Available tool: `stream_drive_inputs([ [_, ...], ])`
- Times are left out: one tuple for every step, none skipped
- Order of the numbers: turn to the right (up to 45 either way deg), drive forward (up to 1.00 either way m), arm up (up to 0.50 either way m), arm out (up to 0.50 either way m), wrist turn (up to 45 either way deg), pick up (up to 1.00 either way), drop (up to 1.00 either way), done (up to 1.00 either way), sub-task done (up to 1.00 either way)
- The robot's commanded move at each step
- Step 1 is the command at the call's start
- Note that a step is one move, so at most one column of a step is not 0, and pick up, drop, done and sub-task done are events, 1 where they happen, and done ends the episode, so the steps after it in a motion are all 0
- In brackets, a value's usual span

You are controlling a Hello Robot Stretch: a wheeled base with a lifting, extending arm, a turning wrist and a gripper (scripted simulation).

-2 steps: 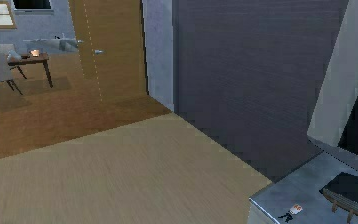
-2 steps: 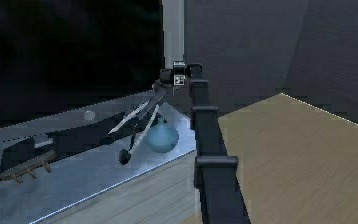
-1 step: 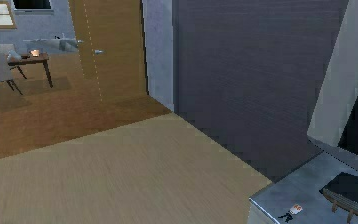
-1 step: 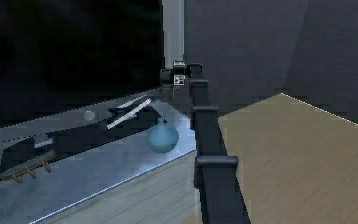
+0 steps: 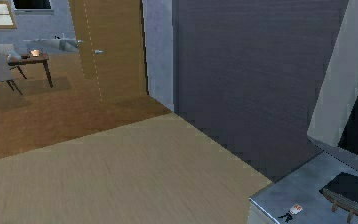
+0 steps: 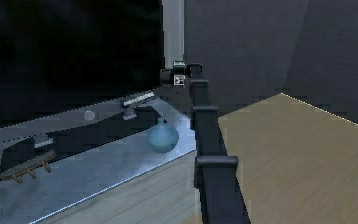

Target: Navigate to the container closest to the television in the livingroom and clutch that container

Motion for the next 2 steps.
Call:
stream_drive_inputs([
  [0.0, 0.00, 0.00, 0.00, 33.0, 0.00, 0.00, 0.00, 0.00],
  [0.0, 0.00, -0.30, 0.00, 0.0, 0.00, 0.00, 0.00, 0.00],
])
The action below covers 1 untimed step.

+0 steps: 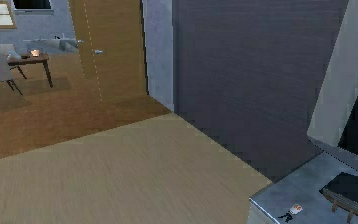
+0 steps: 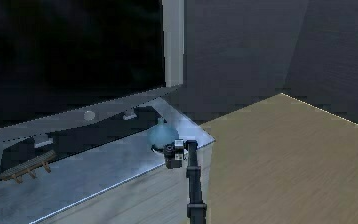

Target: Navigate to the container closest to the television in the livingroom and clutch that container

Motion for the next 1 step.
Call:
stream_drive_inputs([
  [0.0, 0.00, 0.00, 0.00, 0.0, 1.00, 0.00, 0.00, 0.00],
])
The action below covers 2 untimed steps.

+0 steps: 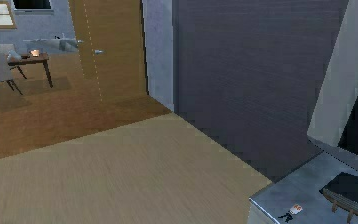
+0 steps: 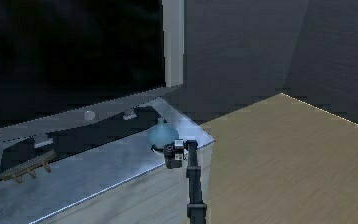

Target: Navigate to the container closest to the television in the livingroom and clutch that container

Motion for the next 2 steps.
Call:
stream_drive_inputs([
  [0.0, 0.00, 0.10, 0.00, 0.0, 0.00, 0.00, 0.00, 0.00],
  [0.0, 0.00, 0.00, 0.00, 0.0, 0.00, 0.00, 1.00, 0.00],
])
